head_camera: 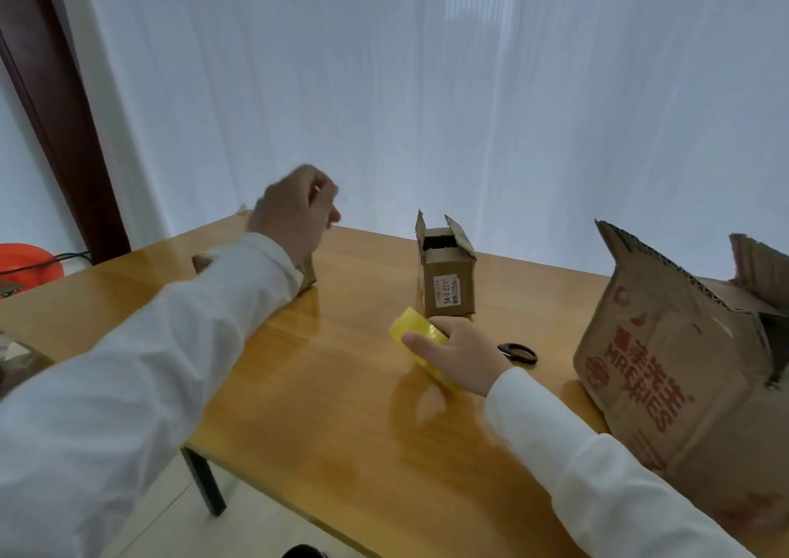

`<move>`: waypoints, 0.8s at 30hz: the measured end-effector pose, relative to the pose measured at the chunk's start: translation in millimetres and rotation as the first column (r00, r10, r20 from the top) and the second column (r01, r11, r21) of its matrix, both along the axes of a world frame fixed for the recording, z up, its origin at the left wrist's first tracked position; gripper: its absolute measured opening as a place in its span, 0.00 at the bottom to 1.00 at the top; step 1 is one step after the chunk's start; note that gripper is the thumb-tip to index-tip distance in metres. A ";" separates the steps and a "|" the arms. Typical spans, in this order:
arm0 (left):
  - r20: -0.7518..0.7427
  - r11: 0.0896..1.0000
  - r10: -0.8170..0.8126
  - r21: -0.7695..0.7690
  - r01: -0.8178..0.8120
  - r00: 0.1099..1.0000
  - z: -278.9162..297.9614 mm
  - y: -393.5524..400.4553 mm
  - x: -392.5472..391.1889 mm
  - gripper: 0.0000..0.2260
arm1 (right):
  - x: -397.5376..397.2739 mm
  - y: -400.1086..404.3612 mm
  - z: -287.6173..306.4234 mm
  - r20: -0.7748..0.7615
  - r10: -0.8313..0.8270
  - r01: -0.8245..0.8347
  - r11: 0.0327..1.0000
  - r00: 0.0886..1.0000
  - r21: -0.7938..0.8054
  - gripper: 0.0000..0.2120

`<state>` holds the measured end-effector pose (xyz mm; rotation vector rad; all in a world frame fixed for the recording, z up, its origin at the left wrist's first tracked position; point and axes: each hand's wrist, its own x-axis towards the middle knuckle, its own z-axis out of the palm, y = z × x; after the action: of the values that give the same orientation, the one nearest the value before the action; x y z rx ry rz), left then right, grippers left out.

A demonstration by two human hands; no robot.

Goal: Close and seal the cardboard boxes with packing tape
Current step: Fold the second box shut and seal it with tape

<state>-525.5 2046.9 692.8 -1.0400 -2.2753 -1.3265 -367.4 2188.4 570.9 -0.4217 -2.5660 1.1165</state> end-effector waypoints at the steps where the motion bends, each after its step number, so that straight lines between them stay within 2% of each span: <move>1: 0.081 0.998 -0.058 -0.009 0.059 0.995 -15.3 4.5 2.9 0.07 | 1.6 0.6 -0.6 -0.026 0.001 -0.002 0.999 1.000 -0.034 0.14; 2: 0.188 0.992 -0.122 -0.020 0.128 0.975 -31.5 8.8 6.2 0.08 | 2.7 2.0 -1.8 -0.055 -0.004 0.000 0.997 0.999 -0.073 0.15; 4: 0.366 0.958 -0.216 -0.100 0.269 0.905 -64.8 14.6 14.8 0.18 | 5.3 4.2 -3.6 -0.094 -0.033 0.019 0.990 0.995 -0.143 0.21; 6: 0.447 0.898 -0.293 -0.174 0.404 0.845 -91.3 17.1 27.0 0.29 | 8.5 7.4 -4.7 -0.115 -0.060 0.037 0.980 0.992 -0.194 0.31; 8: 0.483 0.860 -0.346 -0.179 0.477 0.804 -106.1 21.5 39.3 0.34 | 11.4 10.0 -4.9 -0.128 -0.075 0.041 0.968 0.989 -0.248 0.34; 10: 0.474 0.871 -0.354 -0.146 0.469 0.806 -107.9 25.9 46.2 0.31 | 12.9 12.1 -5.2 -0.130 -0.083 0.042 0.956 0.988 -0.289 0.27; 12: 0.429 0.896 -0.338 -0.126 0.426 0.838 -103.1 28.7 48.5 0.27 | 12.8 13.9 -6.3 -0.122 -0.084 0.044 0.954 0.989 -0.296 0.17; 13: 0.400 0.905 -0.325 -0.131 0.404 0.857 -100.2 29.0 49.1 0.25 | 12.7 14.0 -6.5 -0.118 -0.082 0.044 0.954 0.990 -0.298 0.15; 16: 0.344 0.927 -0.281 -0.145 0.347 0.896 -97.8 30.2 50.0 0.22 | 11.8 13.5 -5.8 -0.118 -0.068 0.031 0.956 0.991 -0.292 0.20; 20: 0.345 0.970 -0.178 -0.097 0.223 0.922 -101.6 34.0 48.8 0.19 | 9.8 15.2 -5.7 -0.082 -0.049 0.026 0.965 0.995 -0.260 0.11; 24: 0.359 0.981 -0.092 -0.126 0.146 0.929 -103.1 37.8 49.7 0.18 | 10.2 17.2 -7.2 -0.071 -0.024 0.007 0.973 0.997 -0.231 0.17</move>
<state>-475.8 2084.7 589.6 -1.0770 -2.6474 -1.5134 -357.2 2205.5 563.7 -0.4452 -2.3740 1.4040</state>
